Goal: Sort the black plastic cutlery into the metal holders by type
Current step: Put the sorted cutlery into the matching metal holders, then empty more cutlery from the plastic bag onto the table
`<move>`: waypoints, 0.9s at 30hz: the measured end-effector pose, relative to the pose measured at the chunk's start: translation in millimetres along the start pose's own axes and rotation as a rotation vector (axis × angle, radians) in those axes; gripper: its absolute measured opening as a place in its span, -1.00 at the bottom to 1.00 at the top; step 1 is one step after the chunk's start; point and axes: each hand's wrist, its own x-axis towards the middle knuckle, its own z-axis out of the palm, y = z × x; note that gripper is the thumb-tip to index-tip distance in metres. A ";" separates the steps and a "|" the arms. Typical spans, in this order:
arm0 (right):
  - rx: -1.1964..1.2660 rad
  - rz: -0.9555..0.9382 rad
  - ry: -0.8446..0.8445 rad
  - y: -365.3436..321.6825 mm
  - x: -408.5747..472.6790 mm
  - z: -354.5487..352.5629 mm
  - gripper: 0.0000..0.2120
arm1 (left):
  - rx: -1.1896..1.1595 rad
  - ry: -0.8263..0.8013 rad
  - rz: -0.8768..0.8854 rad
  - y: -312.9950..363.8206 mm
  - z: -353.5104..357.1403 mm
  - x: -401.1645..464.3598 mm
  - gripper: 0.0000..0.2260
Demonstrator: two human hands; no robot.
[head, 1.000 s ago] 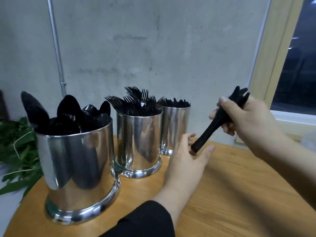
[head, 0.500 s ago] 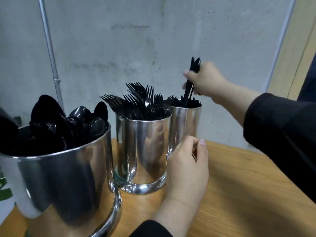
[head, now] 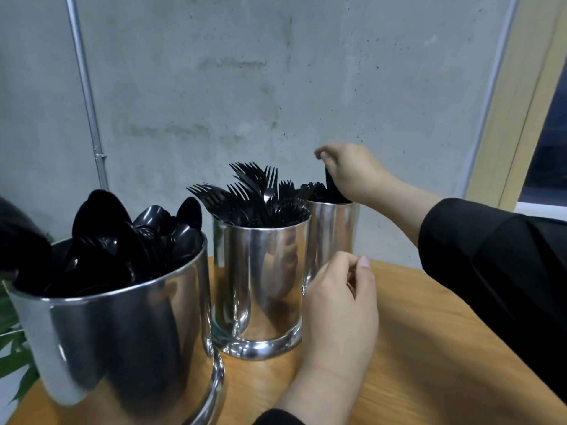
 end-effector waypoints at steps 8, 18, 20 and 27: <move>0.128 -0.018 -0.063 6.6 -27.8 -6.4 -0.61 | 0.011 0.005 0.020 -1.9 2.2 0.0 -0.75; 0.213 0.173 0.113 35.0 -244.9 -47.1 -0.61 | 0.243 -0.317 -0.010 2.9 24.3 -20.6 -0.87; 0.113 0.222 0.060 50.1 -293.2 -66.9 -0.59 | 0.311 -0.449 -0.069 7.8 38.8 -35.3 -0.79; -0.154 0.301 0.071 97.4 -401.0 -161.0 -0.57 | 0.514 -0.752 0.116 65.9 115.4 -103.4 -0.51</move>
